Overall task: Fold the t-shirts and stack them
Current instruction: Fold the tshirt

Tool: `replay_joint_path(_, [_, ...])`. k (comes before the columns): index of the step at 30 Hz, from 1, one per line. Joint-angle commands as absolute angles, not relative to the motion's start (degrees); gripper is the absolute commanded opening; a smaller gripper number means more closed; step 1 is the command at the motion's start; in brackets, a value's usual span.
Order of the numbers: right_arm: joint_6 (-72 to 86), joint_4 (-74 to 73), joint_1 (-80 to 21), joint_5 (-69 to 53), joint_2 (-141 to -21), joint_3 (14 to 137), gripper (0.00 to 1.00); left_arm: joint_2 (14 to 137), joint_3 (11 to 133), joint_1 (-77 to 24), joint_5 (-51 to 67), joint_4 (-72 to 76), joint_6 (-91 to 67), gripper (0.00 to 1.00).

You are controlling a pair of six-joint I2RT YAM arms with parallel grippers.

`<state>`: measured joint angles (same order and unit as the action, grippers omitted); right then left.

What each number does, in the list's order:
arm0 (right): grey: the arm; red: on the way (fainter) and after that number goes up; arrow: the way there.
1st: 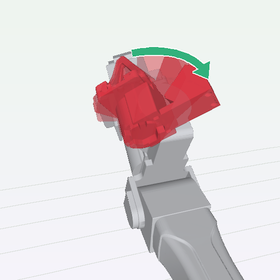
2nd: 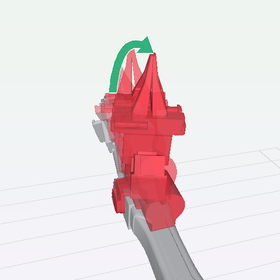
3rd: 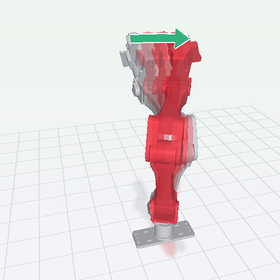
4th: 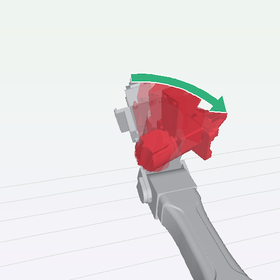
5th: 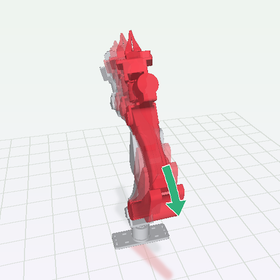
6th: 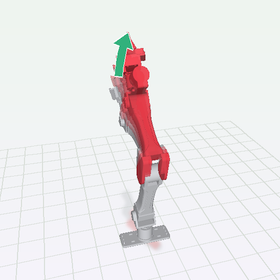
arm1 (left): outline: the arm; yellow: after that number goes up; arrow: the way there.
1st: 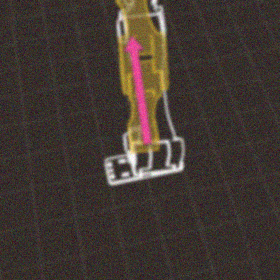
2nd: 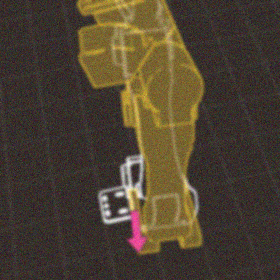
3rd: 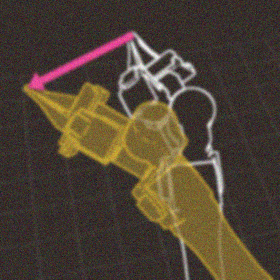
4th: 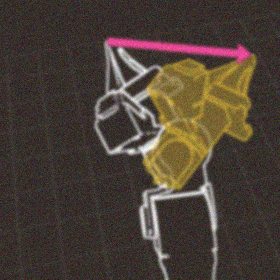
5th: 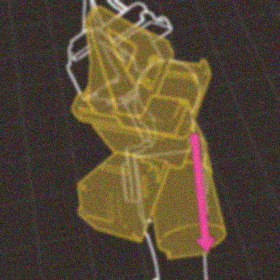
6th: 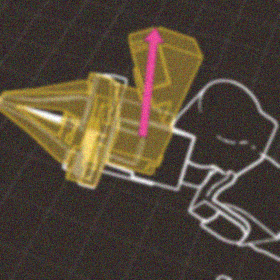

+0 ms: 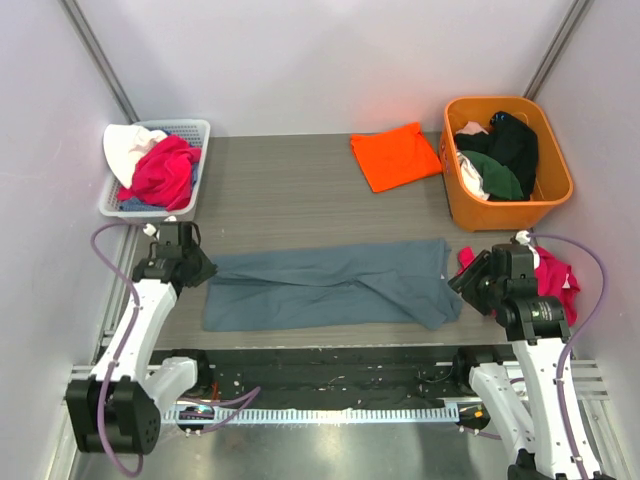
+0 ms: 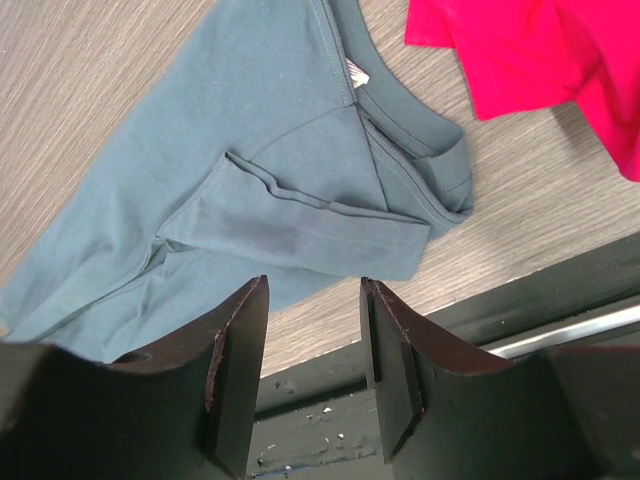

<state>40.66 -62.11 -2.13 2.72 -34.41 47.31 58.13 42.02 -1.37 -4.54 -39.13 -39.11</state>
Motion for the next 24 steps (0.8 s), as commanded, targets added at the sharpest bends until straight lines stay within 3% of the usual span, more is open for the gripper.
replay_joint_path(1, [40.6, -58.6, -2.1, 3.0, -35.9, 48.6, 0.49, 52.9, 40.9, -1.1, -6.9, -41.8, -41.7, 0.27])
replay_joint_path(8, [40.7, -55.6, -2.1, 2.5, -37.8, 49.2, 0.49, 50.6, 42.4, -1.1, -9.7, -44.4, -44.0, 0.34])
replay_joint_path(9, [40.7, -55.3, -2.1, 2.5, -38.1, 49.1, 0.50, 50.7, 42.6, -1.1, -9.8, -44.5, -44.3, 0.46])
replay_joint_path(13, [40.4, -52.6, -2.1, 1.8, -39.9, 47.6, 0.49, 52.5, 42.6, -1.1, -8.7, -40.0, -43.6, 0.57])
replay_joint_path(24, [38.4, -40.2, -2.3, 1.1, -53.1, 46.9, 0.50, 72.3, 46.8, -1.1, -7.8, -28.7, -42.4, 0.50])
